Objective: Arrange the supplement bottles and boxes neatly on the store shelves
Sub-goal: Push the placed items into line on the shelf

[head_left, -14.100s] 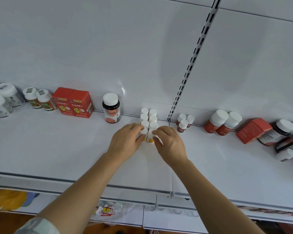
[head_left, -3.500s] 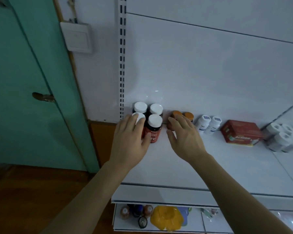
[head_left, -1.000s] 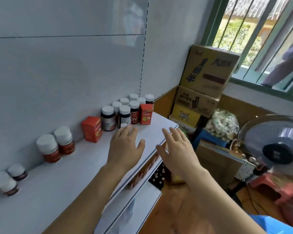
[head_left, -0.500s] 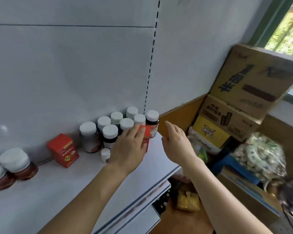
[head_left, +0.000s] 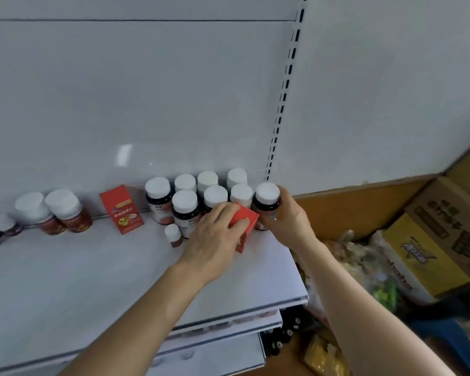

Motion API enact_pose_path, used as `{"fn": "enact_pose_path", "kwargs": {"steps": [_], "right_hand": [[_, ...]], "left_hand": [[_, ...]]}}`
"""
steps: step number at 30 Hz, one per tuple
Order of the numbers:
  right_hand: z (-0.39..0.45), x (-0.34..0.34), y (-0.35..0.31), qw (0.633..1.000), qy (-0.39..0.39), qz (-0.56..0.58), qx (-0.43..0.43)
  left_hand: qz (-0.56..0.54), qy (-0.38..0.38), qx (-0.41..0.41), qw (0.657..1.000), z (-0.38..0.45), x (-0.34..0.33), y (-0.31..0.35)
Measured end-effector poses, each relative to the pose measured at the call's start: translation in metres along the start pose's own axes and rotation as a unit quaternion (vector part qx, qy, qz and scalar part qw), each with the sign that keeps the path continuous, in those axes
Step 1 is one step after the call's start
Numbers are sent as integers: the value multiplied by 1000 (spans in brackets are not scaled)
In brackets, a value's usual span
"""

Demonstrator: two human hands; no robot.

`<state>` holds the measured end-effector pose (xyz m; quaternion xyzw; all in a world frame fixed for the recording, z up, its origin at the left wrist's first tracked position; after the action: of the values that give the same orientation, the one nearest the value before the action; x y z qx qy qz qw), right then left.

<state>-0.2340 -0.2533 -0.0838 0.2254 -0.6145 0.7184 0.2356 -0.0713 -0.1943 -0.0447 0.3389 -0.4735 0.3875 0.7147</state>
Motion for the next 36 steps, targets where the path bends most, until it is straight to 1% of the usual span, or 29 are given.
{"fn": "enact_pose_path", "kwargs": {"steps": [4,7,9,12,14,17,19,21,24,26,28,29,34,36], "right_hand": [[-5,11,6,1000,12,-2,3],[-21,17,12,1000,14,8,20],[-29,17,12,999,5,14,35],[-38,13,8,998,-16,51,31],[-43,8,7,996,-32,72,31],[-49,5,2,994,-36,102,30],[-53,7,-4,991,-28,130,21],[-58,8,-16,985,-27,171,15],[-67,3,-46,970,-36,239,21],[-74,-3,-71,960,-42,275,37],[-83,-10,-96,956,-42,287,49],[-87,-14,-108,954,-42,292,55],[-114,-52,-157,958,-51,274,62],[-128,-71,-175,960,-54,269,61]], "left_hand": [[-10,-33,33,999,-3,-14,-2],[-10,-7,47,999,-1,-10,-1],[-33,8,52,998,4,-5,-1],[-61,2,64,996,7,-1,-4],[-115,-9,97,989,3,0,-10],[-212,-20,165,963,-11,0,-22],[-283,10,212,936,-21,5,-32],[-362,59,267,891,-32,15,-44],[-473,104,335,808,-52,31,-59],[-507,131,354,775,-66,43,-67],[-525,157,362,754,-82,54,-74],[-528,165,364,749,-91,59,-77],[-501,185,393,749,-145,82,-109],[-500,182,403,745,-169,92,-125]]}}
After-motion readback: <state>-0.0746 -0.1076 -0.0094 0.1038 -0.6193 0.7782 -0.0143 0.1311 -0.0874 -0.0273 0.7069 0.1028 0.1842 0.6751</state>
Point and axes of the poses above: each hand's wrist, its own z-axis towards the middle knuckle, its own x-axis out of the back of the hand, y = z × x, the point moved 9 cm from there along z, towards the middle knuckle, and after that the axes turned 7 degrees about x, right-handed, at the moved point
